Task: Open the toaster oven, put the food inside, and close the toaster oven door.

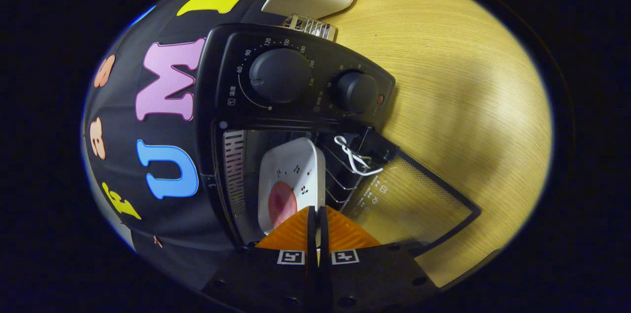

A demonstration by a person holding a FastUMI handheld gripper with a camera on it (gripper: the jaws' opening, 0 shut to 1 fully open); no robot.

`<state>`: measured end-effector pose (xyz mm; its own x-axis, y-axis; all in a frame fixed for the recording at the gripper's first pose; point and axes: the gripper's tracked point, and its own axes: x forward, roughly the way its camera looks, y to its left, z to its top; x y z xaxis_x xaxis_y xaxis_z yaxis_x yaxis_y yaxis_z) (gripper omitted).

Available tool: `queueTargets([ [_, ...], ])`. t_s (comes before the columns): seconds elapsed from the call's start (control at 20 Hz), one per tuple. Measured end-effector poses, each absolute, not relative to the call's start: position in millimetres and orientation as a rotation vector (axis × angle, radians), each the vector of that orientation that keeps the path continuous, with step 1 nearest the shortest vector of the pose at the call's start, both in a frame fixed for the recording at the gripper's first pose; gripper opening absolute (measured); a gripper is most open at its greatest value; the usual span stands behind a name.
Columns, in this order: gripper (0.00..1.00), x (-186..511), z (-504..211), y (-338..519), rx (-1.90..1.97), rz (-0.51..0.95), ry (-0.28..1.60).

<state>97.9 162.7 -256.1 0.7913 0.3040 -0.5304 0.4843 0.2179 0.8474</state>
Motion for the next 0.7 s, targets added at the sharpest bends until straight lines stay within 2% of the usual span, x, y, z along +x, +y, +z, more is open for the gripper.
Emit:
queueTargets([
  [0.2, 0.05, 120, -257, 169, 1.381, -0.196, 0.664],
  [0.3, 0.06, 127, -256, 177, 1.375, -0.178, 0.670],
  [0.45, 0.13, 130, -248, 183, 1.389, -0.136, 0.649],
  [0.5, 0.13, 126, -245, 186, 1.394, -0.125, 0.655],
  [0.6, 0.25, 117, -244, 198, 1.385, -0.078, 0.694],
  [0.7, 0.47, 102, -242, 206, 1.336, -0.017, 0.728],
])
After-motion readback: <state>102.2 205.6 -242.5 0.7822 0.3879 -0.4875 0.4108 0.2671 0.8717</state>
